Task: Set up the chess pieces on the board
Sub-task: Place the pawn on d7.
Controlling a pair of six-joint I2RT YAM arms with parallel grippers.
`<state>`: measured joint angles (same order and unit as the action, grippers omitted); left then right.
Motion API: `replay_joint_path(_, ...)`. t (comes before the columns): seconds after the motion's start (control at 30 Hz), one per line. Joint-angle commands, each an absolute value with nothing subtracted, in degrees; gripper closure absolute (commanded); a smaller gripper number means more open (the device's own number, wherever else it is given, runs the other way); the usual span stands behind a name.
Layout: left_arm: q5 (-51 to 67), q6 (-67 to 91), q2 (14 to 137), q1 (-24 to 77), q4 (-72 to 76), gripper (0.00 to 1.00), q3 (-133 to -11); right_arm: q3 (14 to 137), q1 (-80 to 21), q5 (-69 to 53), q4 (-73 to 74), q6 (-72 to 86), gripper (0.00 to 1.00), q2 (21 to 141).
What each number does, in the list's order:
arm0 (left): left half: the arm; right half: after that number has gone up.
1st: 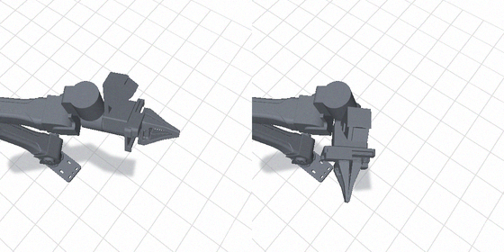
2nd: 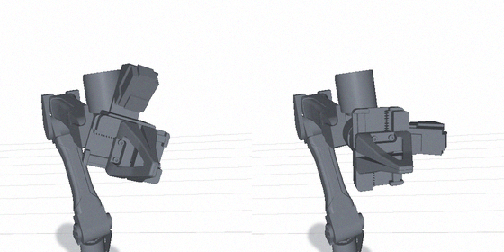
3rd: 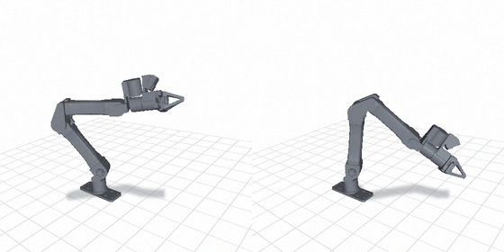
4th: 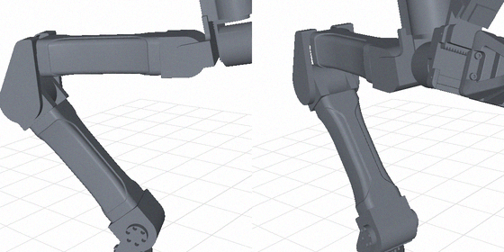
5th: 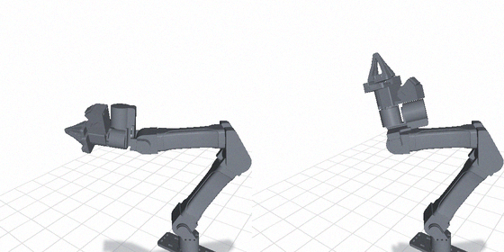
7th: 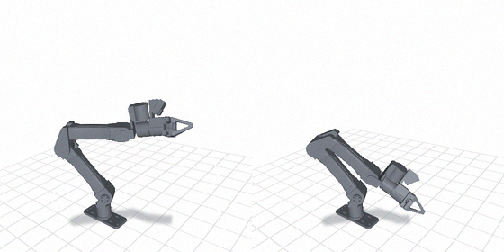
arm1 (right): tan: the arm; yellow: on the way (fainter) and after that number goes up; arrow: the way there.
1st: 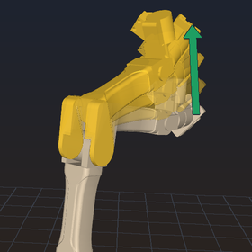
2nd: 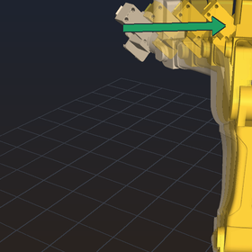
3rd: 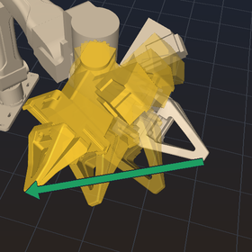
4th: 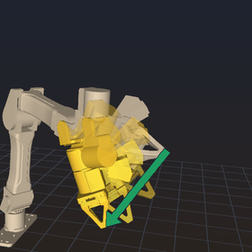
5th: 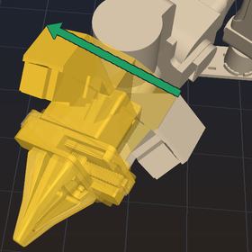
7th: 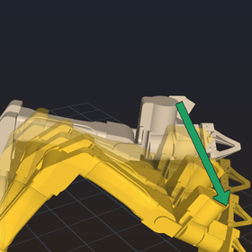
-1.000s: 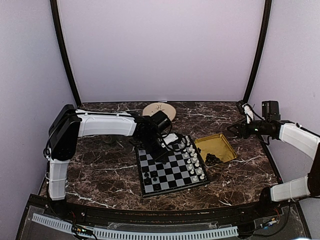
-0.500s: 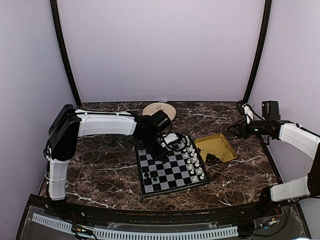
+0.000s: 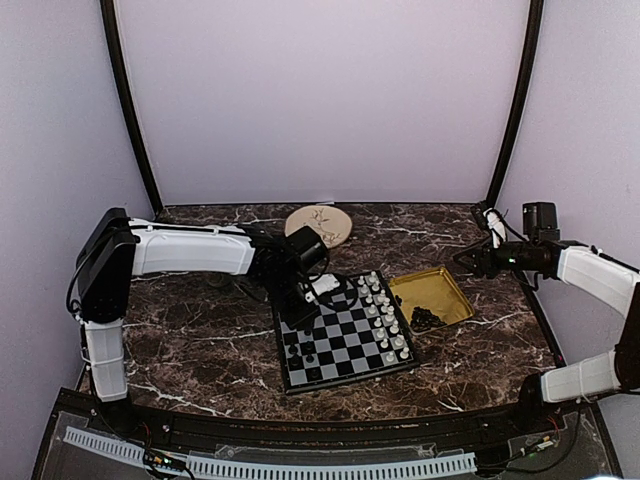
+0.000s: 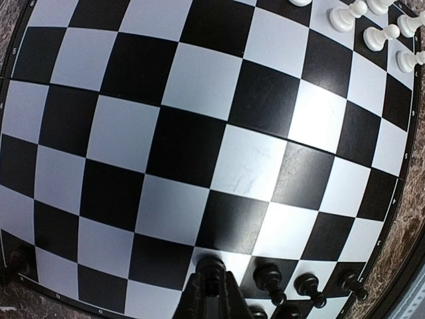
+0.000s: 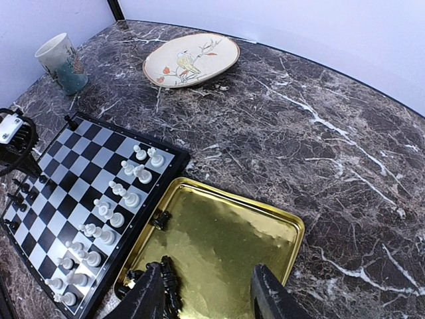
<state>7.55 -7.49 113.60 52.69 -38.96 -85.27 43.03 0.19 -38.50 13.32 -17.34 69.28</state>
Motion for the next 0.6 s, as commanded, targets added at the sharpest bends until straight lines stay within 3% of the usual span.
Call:
replay_joint_path(0.0,7.1,-7.1,109.9,53.0,-40.6,0.94,-83.4,42.6,0.4,-39.7,11.9,-17.9,0.56,69.7)
replay_joint_path(0.3,8.6,-6.3,109.0,53.0,-39.4,0.93,-81.7,42.5,0.4,-39.8,12.0,-17.9,0.56,69.6)
replay_joint_path(0.57,7.9,-6.2,109.1,53.0,-39.3,0.83,-81.8,42.4,0.4,-39.8,11.9,-18.0,0.56,69.3)
